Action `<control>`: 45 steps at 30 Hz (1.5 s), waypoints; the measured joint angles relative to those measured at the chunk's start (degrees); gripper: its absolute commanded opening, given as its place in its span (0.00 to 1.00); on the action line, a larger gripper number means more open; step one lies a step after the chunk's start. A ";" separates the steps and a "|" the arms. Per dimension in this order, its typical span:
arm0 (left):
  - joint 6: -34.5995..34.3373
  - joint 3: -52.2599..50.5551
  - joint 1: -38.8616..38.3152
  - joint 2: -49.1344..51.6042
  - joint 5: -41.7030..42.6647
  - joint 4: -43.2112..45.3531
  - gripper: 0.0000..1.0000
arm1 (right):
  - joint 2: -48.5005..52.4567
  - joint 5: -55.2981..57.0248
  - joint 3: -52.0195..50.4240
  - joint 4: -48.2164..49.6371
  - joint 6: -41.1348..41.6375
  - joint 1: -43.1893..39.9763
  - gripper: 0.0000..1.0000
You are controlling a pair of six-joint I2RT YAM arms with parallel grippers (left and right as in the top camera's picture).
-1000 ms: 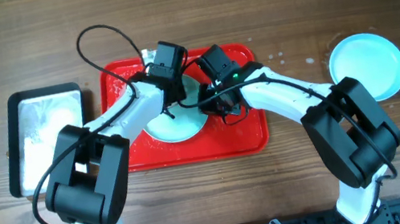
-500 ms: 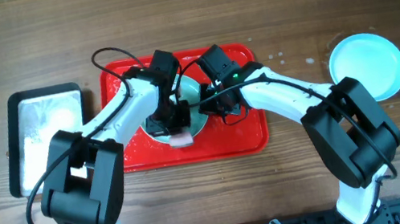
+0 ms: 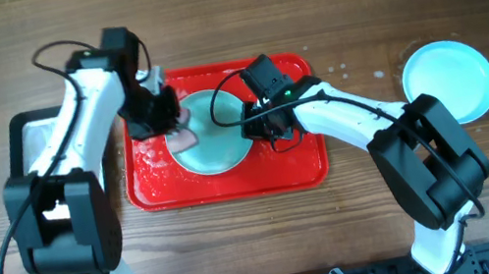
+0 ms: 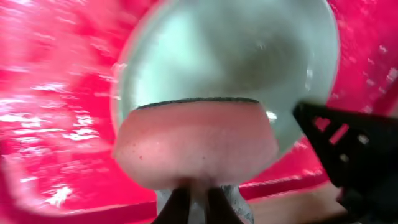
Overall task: Clean dirty plates on tray and stack at the side
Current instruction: 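Lift the third plate with the right gripper and tilt it over the tray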
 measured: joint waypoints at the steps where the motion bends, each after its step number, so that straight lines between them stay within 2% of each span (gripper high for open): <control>1: -0.02 0.81 0.20 0.00 -1.70 -0.46 0.04 | 0.00 -0.50 -0.13 0.96 -1.18 -0.09 0.04; 4: -1.42 1.46 0.22 0.00 -7.43 -1.07 0.04 | -1.79 -1.09 -0.63 0.61 -4.70 -1.33 0.04; 8: -2.03 1.46 0.22 0.00 -9.46 -0.98 0.04 | -16.15 7.63 -0.81 -5.38 -10.43 -3.78 0.04; 10: -2.05 1.49 0.22 0.00 -9.75 -0.07 0.04 | -23.63 14.08 -0.81 -9.03 -12.52 -3.52 0.04; 11: -2.25 1.49 0.22 0.00 -10.05 0.83 0.04 | -29.53 23.67 -0.81 -12.50 -13.90 -2.51 0.04; 13: -2.40 1.49 0.22 0.00 -10.23 2.01 0.04 | -31.95 36.61 -0.81 -14.91 -14.95 1.49 0.04; 16: -2.93 1.49 0.22 0.00 -10.27 3.63 0.04 | -31.63 54.18 -0.81 -16.06 -16.24 9.79 0.04; 17: -3.65 1.49 0.22 0.00 -10.27 4.28 0.04 | -30.49 63.45 -0.81 -15.82 -17.68 14.53 0.04; 22: -4.20 1.49 0.22 0.00 -10.27 5.75 0.04 | -21.16 80.41 -0.81 -15.54 -22.32 22.86 0.04; 26: -4.22 1.49 0.22 0.00 -10.27 6.38 0.04 | -13.60 93.26 -0.83 -12.81 -27.58 24.87 0.04; 32: -4.22 1.49 0.22 0.00 -10.27 6.40 0.04 | -11.34 96.17 -0.83 -8.20 -31.17 24.92 0.04; 38: -4.22 1.49 0.22 0.00 -10.27 6.40 0.04 | -11.34 90.25 -0.83 -8.24 -31.45 24.92 0.04; 42: -4.22 1.49 0.22 0.00 -10.27 6.38 0.04 | -11.34 85.42 -0.81 -10.16 -29.83 24.92 0.04; 45: -4.22 1.49 0.22 0.00 -10.27 6.40 0.04 | -11.34 80.98 -0.81 -14.27 -24.87 24.92 0.04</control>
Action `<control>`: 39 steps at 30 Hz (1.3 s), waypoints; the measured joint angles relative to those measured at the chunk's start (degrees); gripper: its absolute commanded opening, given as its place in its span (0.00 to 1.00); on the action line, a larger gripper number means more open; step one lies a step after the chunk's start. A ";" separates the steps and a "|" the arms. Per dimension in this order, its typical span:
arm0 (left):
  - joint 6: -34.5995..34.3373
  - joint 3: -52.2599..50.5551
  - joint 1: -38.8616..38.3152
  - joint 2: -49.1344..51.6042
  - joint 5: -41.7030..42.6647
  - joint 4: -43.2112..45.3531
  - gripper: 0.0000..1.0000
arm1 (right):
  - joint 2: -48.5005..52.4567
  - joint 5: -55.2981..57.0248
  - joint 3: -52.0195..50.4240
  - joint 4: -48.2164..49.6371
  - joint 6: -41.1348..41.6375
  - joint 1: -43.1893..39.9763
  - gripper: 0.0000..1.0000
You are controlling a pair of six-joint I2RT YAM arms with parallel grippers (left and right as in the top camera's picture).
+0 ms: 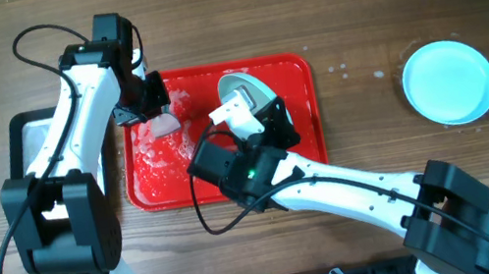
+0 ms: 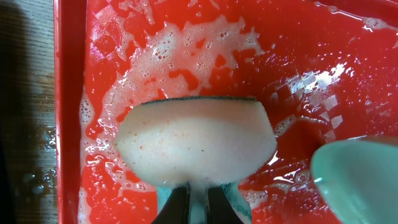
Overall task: Clean dirty plates on tray and stack at the side
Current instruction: 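Lift the third plate with the right gripper and tilt it over the tray, then carry the plate right and place it on the plate stack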
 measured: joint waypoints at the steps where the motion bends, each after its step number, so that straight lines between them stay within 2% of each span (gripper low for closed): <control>1: 0.00 0.00 0.00 0.00 0.00 -0.02 0.04 | 0.00 -1.16 0.00 -1.36 2.84 0.00 0.04; 5: 0.00 0.00 0.00 0.00 0.00 0.00 0.04 | -1.36 -5.11 0.00 -2.14 7.30 -0.90 0.04; 8: 0.00 0.00 0.00 0.00 0.00 0.02 0.04 | -10.23 -15.17 -0.02 -2.60 9.22 -6.99 0.04; 13: 0.00 0.00 0.00 0.00 0.00 -0.02 0.04 | -25.83 -39.87 0.00 -7.82 10.51 -30.03 0.04; 17: 0.00 0.00 0.00 0.00 0.00 -0.04 0.04 | -26.67 -53.24 -0.37 -10.97 10.67 -48.37 0.04; 21: 0.00 0.00 0.00 0.00 0.00 0.04 0.04 | -26.69 -64.22 -8.28 -5.92 11.10 -70.03 0.04; 25: 0.00 0.00 0.00 0.00 0.00 -0.02 0.04 | -26.69 -68.04 -17.35 0.94 11.15 -88.83 0.04; 28: 0.00 0.00 0.00 0.00 0.00 0.00 0.04 | -26.71 -68.26 -21.64 8.46 11.28 -95.36 0.04; 32: -0.02 0.00 0.00 0.00 0.00 -0.02 0.04 | -26.77 -66.45 -30.58 19.91 12.98 -96.10 0.04; 39: -0.20 0.00 0.00 0.00 0.00 -0.02 0.04 | -19.23 -67.25 -31.21 27.02 12.74 -96.10 0.04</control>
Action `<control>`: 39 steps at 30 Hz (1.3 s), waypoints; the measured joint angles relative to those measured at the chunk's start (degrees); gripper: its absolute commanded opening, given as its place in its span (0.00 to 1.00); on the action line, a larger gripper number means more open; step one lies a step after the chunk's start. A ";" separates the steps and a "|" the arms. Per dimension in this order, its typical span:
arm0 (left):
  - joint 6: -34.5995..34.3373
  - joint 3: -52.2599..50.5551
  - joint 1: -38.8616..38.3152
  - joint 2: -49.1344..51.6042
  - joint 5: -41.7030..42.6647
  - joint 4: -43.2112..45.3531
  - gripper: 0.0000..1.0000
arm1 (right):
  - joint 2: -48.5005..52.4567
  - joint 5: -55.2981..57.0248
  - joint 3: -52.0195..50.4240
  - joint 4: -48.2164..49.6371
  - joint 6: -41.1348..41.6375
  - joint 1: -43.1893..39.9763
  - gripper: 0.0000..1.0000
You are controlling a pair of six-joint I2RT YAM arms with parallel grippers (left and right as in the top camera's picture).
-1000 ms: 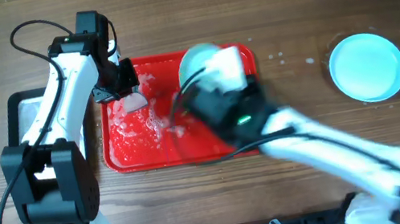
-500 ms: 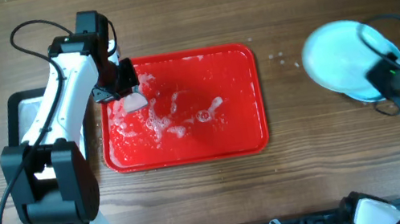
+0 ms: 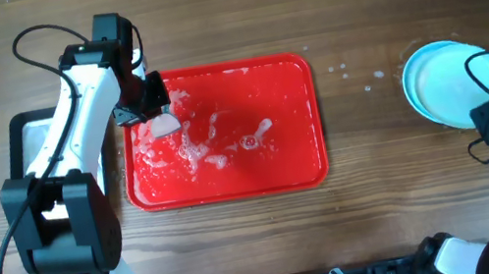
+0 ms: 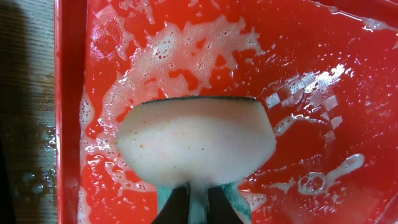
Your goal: Clean dirty plates on tray and stack at the side
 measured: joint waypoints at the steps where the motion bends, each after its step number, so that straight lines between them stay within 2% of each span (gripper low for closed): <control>1: 0.00 0.00 0.00 0.00 0.00 0.00 0.04 | 0.26 -0.87 0.00 0.63 -0.44 0.00 0.04; 4: 0.00 0.00 0.00 0.00 0.00 -0.02 0.04 | 0.59 -5.77 0.00 2.25 -3.17 0.02 0.06; 5: 0.00 0.00 0.00 0.00 0.00 -0.02 0.04 | 0.59 -6.40 0.00 2.27 -3.43 0.02 0.19; 6: 0.00 0.00 0.00 0.00 0.00 -0.02 0.04 | 0.59 -6.97 0.00 2.49 -3.67 0.13 0.23; 10: 0.00 0.00 0.00 0.00 0.00 -0.04 0.04 | 0.59 -7.82 0.00 2.34 -4.09 0.20 0.21; 13: 0.00 0.00 0.00 0.00 0.00 -0.09 0.04 | 0.39 -7.21 0.15 -0.37 -3.48 0.20 0.40; 16: 0.00 0.00 0.00 0.00 0.00 -0.24 0.04 | -5.09 -6.58 4.22 -7.82 -3.04 0.20 0.73; 18: -0.02 0.35 0.00 0.00 0.00 -2.05 0.04 | -9.55 -7.23 7.93 -13.42 -3.65 0.17 0.81; 20: 0.00 2.38 0.00 -0.04 0.00 -5.40 0.04 | -14.73 -10.80 11.39 -17.66 -5.22 0.26 0.85; 22: 0.00 6.56 0.00 -1.79 -1.05 -10.51 0.04 | -19.26 -16.31 13.51 -20.90 -6.93 1.42 0.85; 24: -1.25 8.85 0.59 -7.89 -3.37 -14.71 0.04 | -22.10 -19.61 13.57 -23.91 -7.80 5.70 0.85; 26: -3.02 9.14 3.78 -13.79 -4.63 -19.17 0.04 | -23.63 -21.18 13.55 -25.20 -7.96 13.31 0.85; 28: -4.17 9.84 10.51 -19.10 -5.99 -21.77 0.04 | -23.96 -21.14 13.55 -24.30 -7.96 22.47 0.85; 31: -4.57 8.61 17.64 -18.73 -6.40 -18.62 0.04 | -23.17 -19.32 13.55 -21.64 -7.45 34.38 0.85; 35: -4.94 -0.90 23.71 -17.59 -6.84 -8.15 0.09 | -19.63 -17.22 13.55 -19.61 -6.12 43.52 0.86; 36: -4.96 -4.50 25.33 -17.46 -6.84 -4.42 0.18 | -18.88 -17.22 13.55 -19.50 -5.99 45.07 0.85; 38: -5.07 -9.11 27.98 -17.20 -7.04 0.72 0.84 | -18.51 -16.85 13.55 -19.39 -6.01 45.97 0.85; 39: -5.14 -10.12 29.07 -17.14 -7.04 1.68 1.00 | -18.51 -16.68 13.55 -19.39 -6.01 45.94 0.85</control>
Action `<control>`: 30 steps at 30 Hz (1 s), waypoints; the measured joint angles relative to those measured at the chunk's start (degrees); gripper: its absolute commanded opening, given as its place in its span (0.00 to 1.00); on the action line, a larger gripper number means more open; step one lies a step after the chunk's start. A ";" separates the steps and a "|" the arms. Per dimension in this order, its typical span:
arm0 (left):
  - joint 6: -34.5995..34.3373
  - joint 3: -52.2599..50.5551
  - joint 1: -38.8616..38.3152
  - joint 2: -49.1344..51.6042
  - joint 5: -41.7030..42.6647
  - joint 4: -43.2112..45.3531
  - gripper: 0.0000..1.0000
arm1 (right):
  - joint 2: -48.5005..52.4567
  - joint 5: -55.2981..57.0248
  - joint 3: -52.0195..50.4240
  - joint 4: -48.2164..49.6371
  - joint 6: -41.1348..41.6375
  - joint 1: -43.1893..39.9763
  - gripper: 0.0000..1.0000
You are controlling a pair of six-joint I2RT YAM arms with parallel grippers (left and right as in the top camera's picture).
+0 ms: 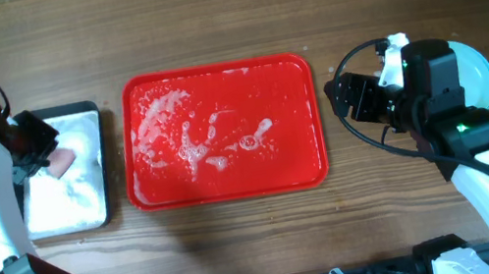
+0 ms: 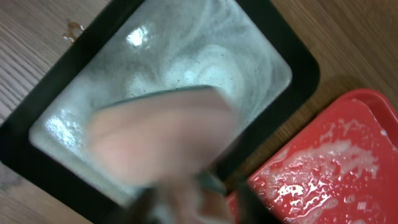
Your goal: Clean dirty plates on tray and stack at the side
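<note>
The red tray (image 1: 282, 91) holds only foam and water streaks; no plate lies in it. The light blue plates (image 1: 481, 77) sit at the far right, mostly hidden under my right arm. My right gripper (image 1: 336, 102) hovers over bare wood between the tray and the plates, looking open and empty. Over the black tub (image 1: 97, 110), my left gripper (image 1: 47, 155) is shut on the pink sponge (image 1: 62, 159). In the left wrist view the sponge (image 2: 161, 137) is motion-blurred above the tub's (image 2: 298, 74) soapy water, with the tray's corner (image 2: 348, 162) at the lower right.
Wood table all round. The tub of foamy water stands just left of the tray, a narrow gap between them. Cables loop off both arms. A black rail runs along the table's front edge.
My left gripper, sponge in it, has moved from the tray's top left corner to above the tub. My right gripper has moved from the far right edge to just right of the tray.
My left gripper pressed the sponge to a plate in the tray while the right gripper was at its rim. Then the right held the plate tilted up and the sponge rested in the tray corner. Then the plate lay on the stack at the right; the tray stands bare.
</note>
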 measured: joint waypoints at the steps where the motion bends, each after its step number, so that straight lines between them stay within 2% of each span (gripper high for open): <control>1: -0.02 -0.20 0.52 0.00 0.00 0.42 1.00 | 0.02 0.22 0.00 -0.04 0.00 0.00 0.85; 7: -0.22 -0.20 0.76 0.00 0.90 0.87 1.00 | 0.02 1.70 0.00 -0.13 -0.42 0.00 0.86; 9: -0.22 -0.20 0.66 -0.07 1.33 0.87 1.00 | 0.02 3.08 0.00 -0.37 -0.55 0.00 0.93; 13: -0.22 -0.22 -3.13 -2.45 2.05 0.92 1.00 | 0.76 9.25 0.00 -1.16 -2.69 0.00 0.93; 18: -0.22 -0.22 -8.11 -3.21 2.84 1.29 1.00 | 9.64 12.96 0.00 -2.14 -4.76 -0.46 0.92; 23: -0.22 -0.22 -8.48 -3.21 2.82 1.36 1.00 | 20.48 13.62 0.00 -2.19 -4.46 -7.63 0.87; 30: -0.22 -0.22 -8.48 -3.21 2.82 1.33 1.00 | 21.79 14.23 0.00 -0.70 -4.48 -17.73 0.87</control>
